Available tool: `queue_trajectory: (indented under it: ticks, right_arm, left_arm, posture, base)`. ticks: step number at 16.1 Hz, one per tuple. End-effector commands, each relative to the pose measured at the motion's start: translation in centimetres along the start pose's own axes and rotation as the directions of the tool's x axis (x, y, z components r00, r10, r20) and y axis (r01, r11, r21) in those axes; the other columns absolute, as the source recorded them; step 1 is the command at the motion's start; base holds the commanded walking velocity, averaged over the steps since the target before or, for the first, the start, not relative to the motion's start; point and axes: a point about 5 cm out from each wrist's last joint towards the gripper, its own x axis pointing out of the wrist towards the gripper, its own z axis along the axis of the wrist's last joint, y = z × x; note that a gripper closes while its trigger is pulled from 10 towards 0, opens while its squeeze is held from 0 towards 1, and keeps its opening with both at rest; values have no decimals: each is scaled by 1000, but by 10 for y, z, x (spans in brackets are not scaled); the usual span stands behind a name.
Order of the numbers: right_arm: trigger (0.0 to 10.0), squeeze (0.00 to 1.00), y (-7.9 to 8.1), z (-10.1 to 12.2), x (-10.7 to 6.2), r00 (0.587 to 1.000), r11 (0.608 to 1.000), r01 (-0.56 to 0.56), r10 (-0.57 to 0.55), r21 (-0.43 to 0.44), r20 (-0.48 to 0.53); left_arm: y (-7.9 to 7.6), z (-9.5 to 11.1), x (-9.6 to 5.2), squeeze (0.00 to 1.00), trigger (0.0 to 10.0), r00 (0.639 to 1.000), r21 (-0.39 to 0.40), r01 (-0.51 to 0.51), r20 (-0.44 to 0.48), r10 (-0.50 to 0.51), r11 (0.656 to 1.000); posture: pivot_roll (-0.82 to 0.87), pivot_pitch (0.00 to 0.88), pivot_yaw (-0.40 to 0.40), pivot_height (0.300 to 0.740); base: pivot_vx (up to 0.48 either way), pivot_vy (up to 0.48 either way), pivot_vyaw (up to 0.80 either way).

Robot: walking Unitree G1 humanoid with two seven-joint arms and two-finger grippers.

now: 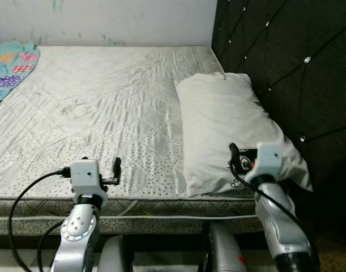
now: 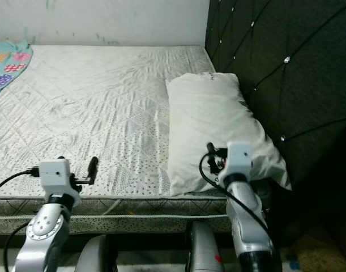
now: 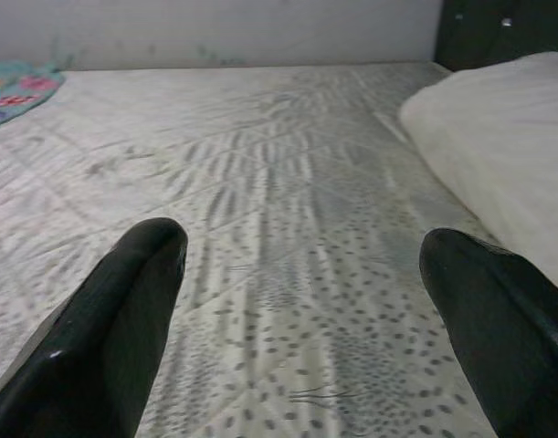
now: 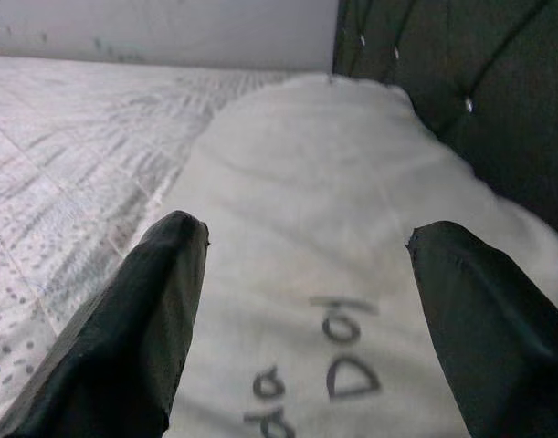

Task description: Clean up the room

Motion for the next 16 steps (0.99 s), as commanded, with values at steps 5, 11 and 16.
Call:
queue_trajectory:
  ticks: [5,11,16]
  right_arm:
    - [10000,0,1,-1,3,999,998,18,-17,56,-28]
    - [10000,0,0,14,16,999,999,30,-31,40,13]
    - [10000,0,2,13,16,1000,999,23,-24,47,10]
  left_arm:
    - [0,-2,0,0,10000,1000,-16,-3,1,3,1000]
    - [-12,-2,2,0,10000,999,-38,39,2,-39,999]
    - [-10,-1,2,0,10000,999,-38,35,3,-35,999]
  posture:
    - [-13,0,-3,568]
    - [-26,0,6,602]
    - [-19,0,3,660]
  base:
    - [0,0,0]
    - [0,0,0]
    - [0,0,0]
